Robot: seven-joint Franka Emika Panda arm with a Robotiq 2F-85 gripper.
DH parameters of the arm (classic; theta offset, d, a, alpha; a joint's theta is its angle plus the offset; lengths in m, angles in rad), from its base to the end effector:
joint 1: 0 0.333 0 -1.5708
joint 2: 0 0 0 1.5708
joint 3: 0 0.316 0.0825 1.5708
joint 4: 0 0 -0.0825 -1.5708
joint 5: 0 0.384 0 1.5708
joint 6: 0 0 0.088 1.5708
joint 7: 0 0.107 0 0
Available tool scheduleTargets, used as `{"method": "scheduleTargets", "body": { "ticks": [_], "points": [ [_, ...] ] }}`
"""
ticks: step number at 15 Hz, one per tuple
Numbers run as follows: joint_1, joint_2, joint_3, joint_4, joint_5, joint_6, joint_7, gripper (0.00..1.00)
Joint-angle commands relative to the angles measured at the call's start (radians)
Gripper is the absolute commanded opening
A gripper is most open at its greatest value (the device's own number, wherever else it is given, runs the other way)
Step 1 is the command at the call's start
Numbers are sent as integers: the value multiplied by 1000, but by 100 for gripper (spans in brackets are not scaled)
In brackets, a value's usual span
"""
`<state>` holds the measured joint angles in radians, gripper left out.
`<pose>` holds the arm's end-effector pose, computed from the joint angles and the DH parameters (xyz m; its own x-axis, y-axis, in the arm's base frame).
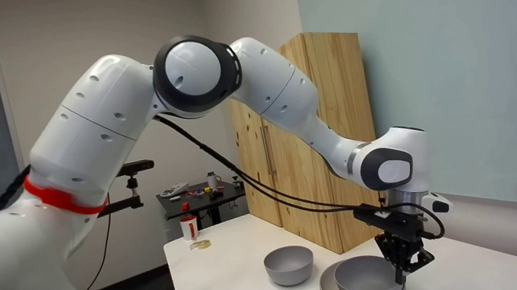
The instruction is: Put the right bowl in the left bowl, then put the bowls on the plate
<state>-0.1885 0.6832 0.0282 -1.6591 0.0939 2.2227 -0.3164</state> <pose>0.6626 -0.1060 0.2010 0.9915 0.0942 -0.0895 0.0833 -0.9894 -0.1187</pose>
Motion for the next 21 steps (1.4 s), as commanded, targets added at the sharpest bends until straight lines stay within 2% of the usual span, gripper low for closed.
{"method": "scheduleTargets", "body": {
  "ticks": [1, 9, 10, 11, 12, 18, 21],
  "points": [
    [-2, 38, -4, 36, -3, -13, -3, 27],
    [2, 46, -6, 36, -8, -13, -1, 84],
    [0, 47, -3, 34, -5, -8, -6, 42],
    [-2, 50, -3, 37, -2, -12, -5, 47],
    [-3, 54, -3, 40, -1, -17, -4, 46],
    [-13, 60, -1, 40, 7, -18, -10, 0],
    [-16, 60, 0, 38, 9, -17, -13, 0]
  ]
}}
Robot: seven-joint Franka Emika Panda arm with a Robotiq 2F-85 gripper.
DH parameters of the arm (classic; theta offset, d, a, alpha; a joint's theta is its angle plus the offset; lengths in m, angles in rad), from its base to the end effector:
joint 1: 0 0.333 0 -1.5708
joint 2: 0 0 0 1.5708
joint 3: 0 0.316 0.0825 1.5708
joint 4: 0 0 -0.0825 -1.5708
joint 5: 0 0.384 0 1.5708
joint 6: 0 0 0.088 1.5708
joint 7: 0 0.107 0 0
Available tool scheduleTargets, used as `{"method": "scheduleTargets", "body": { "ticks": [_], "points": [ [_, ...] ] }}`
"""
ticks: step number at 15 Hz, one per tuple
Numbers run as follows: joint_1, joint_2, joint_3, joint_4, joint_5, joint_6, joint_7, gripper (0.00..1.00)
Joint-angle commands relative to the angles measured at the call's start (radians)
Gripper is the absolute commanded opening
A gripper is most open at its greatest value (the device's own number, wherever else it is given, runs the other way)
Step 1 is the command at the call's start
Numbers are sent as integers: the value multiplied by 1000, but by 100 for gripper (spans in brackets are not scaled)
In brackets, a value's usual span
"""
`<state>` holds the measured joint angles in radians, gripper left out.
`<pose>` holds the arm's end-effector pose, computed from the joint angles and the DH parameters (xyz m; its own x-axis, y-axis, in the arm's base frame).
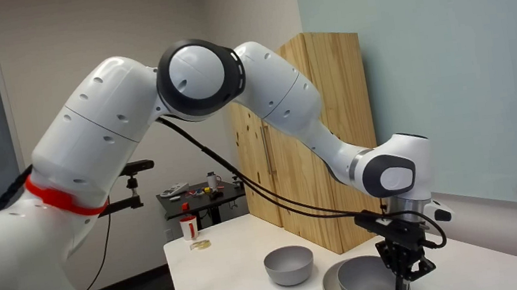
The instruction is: Put the right bowl in the left bowl, then put the bowls on the plate
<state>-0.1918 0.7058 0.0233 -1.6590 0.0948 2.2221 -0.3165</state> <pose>0.6586 -0.1105 0.1858 0.9899 0.0869 -0.1123 0.0730 -0.9898 -0.1224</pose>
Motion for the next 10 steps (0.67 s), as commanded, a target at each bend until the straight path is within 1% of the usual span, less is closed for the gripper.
{"method": "scheduleTargets", "body": {
  "ticks": [1, 4, 5, 6, 7, 10],
  "points": [
    [-14, 38, 5, 38, 8, -17, -13, 0],
    [-10, 35, 0, 35, 2, -12, -3, 0],
    [-8, 35, -2, 35, -1, -13, -2, 26],
    [-8, 36, -1, 35, -2, -13, -5, 28],
    [-8, 37, -1, 36, -2, -14, -4, 33],
    [-7, 38, -1, 37, -3, -15, -5, 55]
  ]
}}
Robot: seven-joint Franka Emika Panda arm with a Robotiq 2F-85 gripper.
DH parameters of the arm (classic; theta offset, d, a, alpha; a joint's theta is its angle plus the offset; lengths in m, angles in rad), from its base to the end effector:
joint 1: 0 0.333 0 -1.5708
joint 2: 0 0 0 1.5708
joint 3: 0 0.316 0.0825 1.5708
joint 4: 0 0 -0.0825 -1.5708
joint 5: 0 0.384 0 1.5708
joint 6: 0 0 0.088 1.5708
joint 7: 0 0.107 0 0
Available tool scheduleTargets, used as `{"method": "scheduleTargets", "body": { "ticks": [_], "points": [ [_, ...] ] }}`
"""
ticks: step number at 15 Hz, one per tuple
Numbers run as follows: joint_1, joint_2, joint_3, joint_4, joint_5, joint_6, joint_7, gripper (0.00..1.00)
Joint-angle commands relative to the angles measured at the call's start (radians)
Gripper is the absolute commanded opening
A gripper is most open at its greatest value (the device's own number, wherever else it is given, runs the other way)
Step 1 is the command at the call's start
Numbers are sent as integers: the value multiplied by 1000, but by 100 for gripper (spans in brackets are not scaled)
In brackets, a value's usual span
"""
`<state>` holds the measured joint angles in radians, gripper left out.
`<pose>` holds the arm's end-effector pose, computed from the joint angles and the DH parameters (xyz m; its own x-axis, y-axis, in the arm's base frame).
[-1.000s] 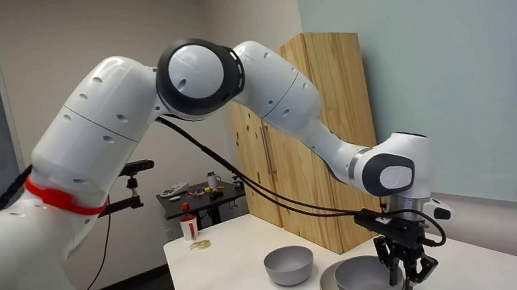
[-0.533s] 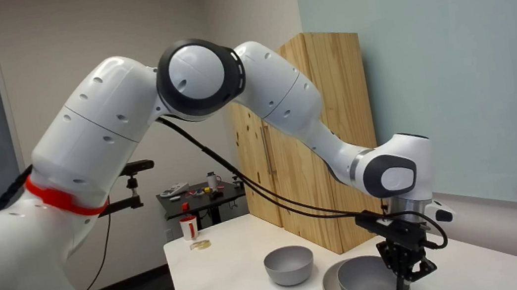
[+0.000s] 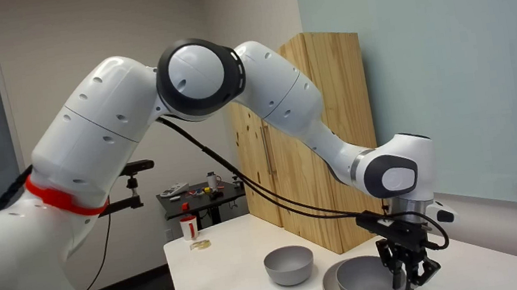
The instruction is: Put the right bowl in the left bowl, then put the bowls on the plate
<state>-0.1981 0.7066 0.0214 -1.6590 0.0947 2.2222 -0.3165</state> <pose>0.6576 -0.1158 0.1852 0.9904 0.0792 -0.1133 0.0653 -0.9905 -0.1214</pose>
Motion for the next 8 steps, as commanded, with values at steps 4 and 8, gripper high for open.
{"method": "scheduleTargets", "body": {
  "ticks": [4, 8],
  "points": [
    [0, 37, 4, 40, -1, -18, -6, 84],
    [1, 42, 5, 38, -1, -15, -6, 100]
  ]
}}
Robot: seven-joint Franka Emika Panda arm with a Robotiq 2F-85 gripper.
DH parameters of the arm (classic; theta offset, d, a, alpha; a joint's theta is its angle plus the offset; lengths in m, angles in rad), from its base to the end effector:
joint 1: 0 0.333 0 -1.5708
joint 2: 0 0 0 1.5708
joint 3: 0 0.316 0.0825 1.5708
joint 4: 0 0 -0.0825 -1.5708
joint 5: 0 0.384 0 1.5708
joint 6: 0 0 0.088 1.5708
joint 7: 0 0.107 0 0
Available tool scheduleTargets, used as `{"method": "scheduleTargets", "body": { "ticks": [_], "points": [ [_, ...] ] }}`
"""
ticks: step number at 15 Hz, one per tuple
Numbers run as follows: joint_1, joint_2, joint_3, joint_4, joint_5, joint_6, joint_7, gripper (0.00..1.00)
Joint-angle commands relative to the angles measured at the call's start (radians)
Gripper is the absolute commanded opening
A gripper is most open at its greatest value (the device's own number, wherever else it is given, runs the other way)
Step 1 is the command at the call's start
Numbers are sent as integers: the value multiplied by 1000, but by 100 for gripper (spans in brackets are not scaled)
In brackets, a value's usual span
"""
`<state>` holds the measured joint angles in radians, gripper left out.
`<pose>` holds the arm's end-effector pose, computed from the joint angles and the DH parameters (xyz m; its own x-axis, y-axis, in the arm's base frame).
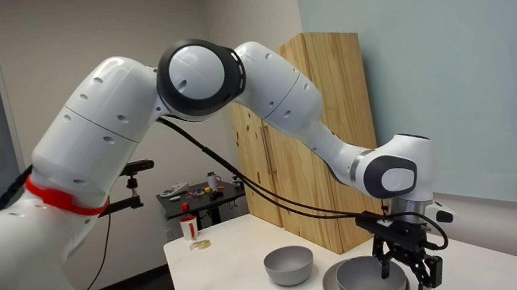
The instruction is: Put the right bowl in the left bowl, then put the bowls on the plate
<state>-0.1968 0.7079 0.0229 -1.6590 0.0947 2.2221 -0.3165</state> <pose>0.6577 -0.1140 0.1844 0.9901 0.0817 -0.1144 0.0676 -0.9901 -0.1227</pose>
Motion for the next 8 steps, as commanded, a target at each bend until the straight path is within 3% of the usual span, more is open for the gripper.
{"method": "scheduleTargets", "body": {
  "ticks": [1, 3, 8],
  "points": [
    [-2, 42, 4, 38, 0, -14, -9, 71],
    [-2, 45, 4, 38, -1, -11, -9, 74],
    [-6, 52, 5, 38, 3, -12, -11, 33]
  ]
}}
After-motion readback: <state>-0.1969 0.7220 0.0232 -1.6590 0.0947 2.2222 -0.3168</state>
